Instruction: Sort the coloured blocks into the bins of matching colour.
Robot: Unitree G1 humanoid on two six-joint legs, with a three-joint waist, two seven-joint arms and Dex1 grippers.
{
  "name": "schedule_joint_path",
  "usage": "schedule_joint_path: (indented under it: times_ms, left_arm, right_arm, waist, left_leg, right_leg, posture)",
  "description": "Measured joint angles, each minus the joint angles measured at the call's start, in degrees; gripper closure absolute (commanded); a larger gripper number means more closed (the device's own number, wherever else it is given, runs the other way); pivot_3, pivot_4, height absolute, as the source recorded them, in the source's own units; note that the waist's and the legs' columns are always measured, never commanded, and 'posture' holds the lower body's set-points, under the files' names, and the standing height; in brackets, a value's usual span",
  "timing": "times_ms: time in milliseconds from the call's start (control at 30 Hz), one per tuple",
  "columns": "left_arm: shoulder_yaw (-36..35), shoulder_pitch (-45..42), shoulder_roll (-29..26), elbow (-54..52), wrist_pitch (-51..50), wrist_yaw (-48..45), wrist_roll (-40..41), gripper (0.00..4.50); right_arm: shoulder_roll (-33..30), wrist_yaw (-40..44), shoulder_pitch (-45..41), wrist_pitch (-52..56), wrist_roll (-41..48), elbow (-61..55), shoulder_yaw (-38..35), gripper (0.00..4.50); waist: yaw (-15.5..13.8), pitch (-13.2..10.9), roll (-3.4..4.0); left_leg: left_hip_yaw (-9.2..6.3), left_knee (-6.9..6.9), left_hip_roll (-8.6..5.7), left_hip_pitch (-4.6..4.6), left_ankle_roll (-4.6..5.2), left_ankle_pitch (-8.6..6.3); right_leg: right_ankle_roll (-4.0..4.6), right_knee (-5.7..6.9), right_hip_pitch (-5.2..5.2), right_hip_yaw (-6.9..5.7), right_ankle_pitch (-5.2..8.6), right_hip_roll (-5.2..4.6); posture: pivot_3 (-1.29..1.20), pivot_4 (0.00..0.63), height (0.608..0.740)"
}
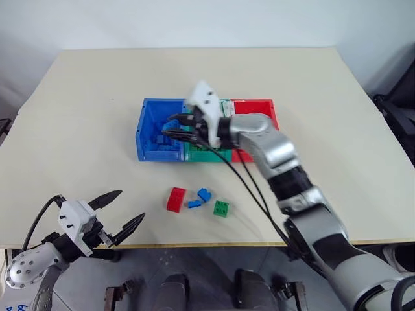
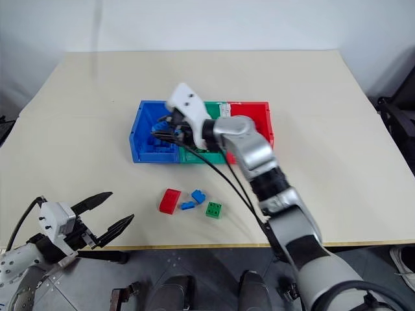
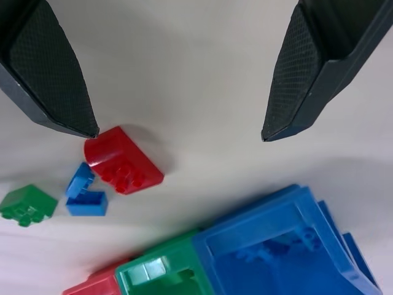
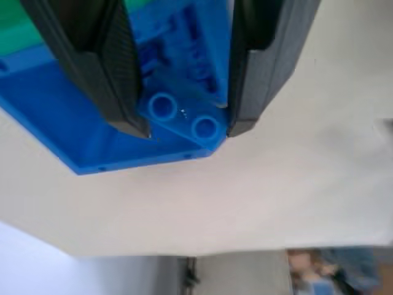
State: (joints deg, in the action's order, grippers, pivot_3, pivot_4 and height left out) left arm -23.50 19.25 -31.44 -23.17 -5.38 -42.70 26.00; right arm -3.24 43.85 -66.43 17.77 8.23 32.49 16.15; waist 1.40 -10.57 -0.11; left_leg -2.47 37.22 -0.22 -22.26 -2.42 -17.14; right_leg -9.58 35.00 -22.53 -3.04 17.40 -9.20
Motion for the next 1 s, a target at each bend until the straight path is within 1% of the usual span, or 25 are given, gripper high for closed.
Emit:
schedule_joint_path:
  times_ms: [33, 67, 100, 167, 200, 267, 367, 467, 567, 633, 667, 700, 733, 767, 800, 833, 900, 1000]
  left_arm:
    - [0.0, -0.2, 0.0, -0.2, 0.1, 0.2, -0.1, 0.0]
    - [0.0, -0.5, 0.0, -0.6, 0.2, 0.5, -0.1, 0.0]
    - [0.0, -0.7, 0.0, -0.8, 0.3, 0.7, -0.2, 0.0]
    - [0.3, -1.0, 0.0, -0.9, 0.2, 1.1, -0.3, 0.0]
    - [0.4, -1.1, 0.0, -0.9, 0.2, 1.3, -0.3, 0.0]
    - [1.5, -1.8, -0.2, -1.0, 0.0, 1.3, -0.5, 0.0]
    - [3.0, -3.5, -0.7, -1.4, -0.4, 1.2, -0.5, 0.0]
    - [5.0, -6.3, -1.6, -1.4, -1.2, 0.5, -0.5, 0.0]
    - [7.9, -10.3, -2.7, -1.1, -2.1, -0.7, -0.5, 0.0]
    - [11.0, -14.3, -3.5, -0.2, -2.5, -2.4, -0.7, 0.0]
    - [12.1, -15.5, -3.8, 0.5, -2.5, -3.1, -1.0, 0.0]
    - [13.8, -17.9, -3.9, 2.1, -2.4, -4.1, -1.6, 0.0]
    - [13.9, -18.3, -3.9, 2.4, -2.4, -4.3, -1.6, 0.0]
    - [14.1, -18.6, -4.1, 3.8, -2.3, -4.8, -1.8, 0.0]
    - [16.8, -21.5, -4.0, 4.9, -2.3, -6.1, -1.9, 0.0]
    - [19.1, -25.2, -4.2, 6.5, -2.0, -9.4, -1.8, 0.0]
    - [20.9, -26.3, -4.8, 10.6, -2.0, -12.6, -1.9, 0.0]
    - [24.3, -30.3, -4.3, 15.2, -0.9, -16.1, -2.7, 0.0]
  right_arm:
    - [0.6, -0.2, -0.8, -1.2, -0.4, 2.0, -0.2, 2.25]
    - [1.2, -0.5, -1.6, -2.5, -0.5, 4.4, -0.6, 2.05]
    - [1.7, -0.5, -2.3, -3.4, -0.6, 6.8, -1.1, 1.74]
    - [1.9, -0.3, -2.9, -5.0, -0.7, 9.7, -1.6, 0.99]
    - [1.9, -0.3, -2.9, -5.4, -1.1, 10.4, -1.7, 0.76]
    - [1.2, 0.3, -2.8, -6.8, -1.8, 10.9, -1.8, 0.07]
    - [-1.2, 2.6, -1.1, -7.9, -1.7, 8.2, -2.7, 0.03]
    - [-7.1, 7.5, 5.1, -8.4, -0.5, -0.1, -3.6, 0.03]
    - [-13.4, 13.3, 13.6, -7.6, 2.8, -10.2, -5.5, 0.03]
    - [-19.8, 17.7, 22.0, -6.4, 6.5, -19.0, -8.5, 0.03]
    - [-22.0, 18.5, 24.6, -6.1, 7.2, -21.3, -9.7, 0.03]
    - [-25.9, 19.4, 29.3, -5.2, 8.5, -24.8, -11.9, 0.03]
    - [-26.9, 19.7, 30.5, -5.0, 8.7, -25.5, -12.5, 0.03]
    - [-28.7, 20.2, 32.5, -3.9, 9.0, -25.9, -14.3, 0.03]
    - [-31.2, 21.4, 36.0, -4.4, 10.1, -29.2, -16.4, 0.03]
    - [-37.6, 26.5, 46.1, -6.7, 12.3, -33.4, -20.1, 0.03]
    - [-41.0, 29.8, 54.2, -8.0, 13.5, -33.4, -24.2, 0.03]
    - [-43.8, 31.4, 59.7, -9.6, 13.9, -35.0, -26.5, 0.03]
  waist:
    - [0.1, 0.0, 0.0]
    - [0.2, 0.0, 0.0]
    - [0.4, 0.0, 0.0]
    - [0.5, 0.0, 0.0]
    - [0.6, 0.0, 0.0]
    - [0.6, 0.0, 0.0]
    - [0.4, 0.0, 0.0]
    - [0.0, 0.0, -0.03]
    - [0.1, 0.0, -0.03]
    - [-0.1, 0.0, -0.03]
    - [-0.2, 0.0, -0.03]
    - [-0.5, 0.0, -0.03]
    - [-0.5, 0.0, -0.03]
    - [0.3, 0.0, -0.06]
    - [0.7, 0.0, 0.0]
    - [-1.3, 0.0, 0.02]
    - [-1.8, 0.0, 0.02]
    - [-1.5, 0.0, -0.05]
  left_leg:
    - [0.0, 0.0, 0.0, 0.0, 0.0, 0.0]
    - [0.01, -0.01, 0.0, 0.0, 0.01, 0.0]
    - [0.04, -0.03, 0.0, 0.01, 0.01, -0.01]
    - [0.06, -0.07, 0.02, 0.01, 0.01, -0.01]
    - [0.08, -0.07, 0.02, 0.01, 0.01, -0.01]
    - [0.1, -0.07, 0.02, 0.0, 0.0, -0.01]
    - [0.09, -0.04, 0.02, 0.0, 0.02, -0.02]
    - [0.09, 0.0, 0.0, 0.0, 0.06, -0.04]
    - [0.12, -0.02, 0.01, 0.0, 0.06, -0.04]
    - [0.14, 0.01, 0.01, 0.0, 0.08, -0.05]
    - [0.17, 0.01, -0.02, 0.0, 0.09, -0.06]
    - [0.19, 0.02, -0.03, 0.0, 0.1, -0.06]
    - [0.19, 0.01, -0.03, 0.0, 0.1, -0.06]
    - [0.38, 0.02, 0.02, 0.1, 0.1, -0.06]
    - [0.48, -0.08, 0.06, 0.26, 0.09, -0.06]
    - [0.45, -0.09, 0.17, 0.24, 0.09, -0.05]
    - [0.75, 0.06, 0.11, 0.17, 0.21, -0.13]
    - [0.93, 0.27, 0.08, 0.17, 0.28, -0.16]
  right_leg:
    - [0.0, 0.01, 0.0, 0.0, 0.0, 0.0]
    - [0.0, 0.01, -0.01, 0.0, 0.0, 0.0]
    - [0.0, 0.01, -0.02, 0.01, 0.0, 0.0]
    - [0.02, 0.01, -0.06, 0.0, 0.01, 0.0]
    - [0.03, 0.02, -0.08, 0.01, 0.01, 0.0]
    - [0.03, 0.01, -0.11, 0.01, 0.01, 0.0]
    - [0.02, 0.04, -0.09, 0.01, 0.01, 0.0]
    - [0.02, 0.01, -0.04, 0.01, 0.01, -0.02]
    - [0.02, 0.0, -0.05, 0.0, 0.01, -0.01]
    - [0.02, -0.05, -0.03, 0.0, 0.01, -0.01]
    - [0.0, -0.03, -0.01, 0.01, 0.0, -0.03]
    - [0.0, -0.05, 0.0, 0.01, 0.0, -0.04]
    - [0.0, -0.05, 0.0, 0.01, 0.0, -0.04]
    - [-0.02, -0.05, -0.01, 0.09, -0.01, -0.03]
    - [-0.02, 0.02, -0.03, 0.18, -0.01, -0.03]
    - [0.02, -0.08, 0.09, -0.07, 0.02, 0.02]
    - [-0.1, -0.15, 0.09, 0.1, -0.05, -0.05]
    - [-0.22, -0.25, 0.11, 0.2, -0.2, -0.1]
  posture:
    - [0.0, 0.15, 0.74]
    - [0.0, 0.15, 0.74]
    - [0.0, 0.15, 0.74]
    - [0.0, 0.15, 0.74]
    - [0.0, 0.15, 0.74]
    - [0.0, 0.15, 0.74]
    - [0.0, 0.15, 0.74]
    - [0.0, 0.15, 0.74]
    - [0.0, 0.15, 0.74]
    - [0.0, 0.15, 0.74]
    - [0.0, 0.15, 0.74]
    - [0.0, 0.15, 0.74]
    - [0.0, 0.15, 0.74]
    - [0.0, 0.15, 0.74]
    - [0.0, 0.15, 0.74]
    - [0.0, 0.15, 0.74]
    - [0.0, 0.15, 0.74]
    - [0.0, 0.15, 0.74]
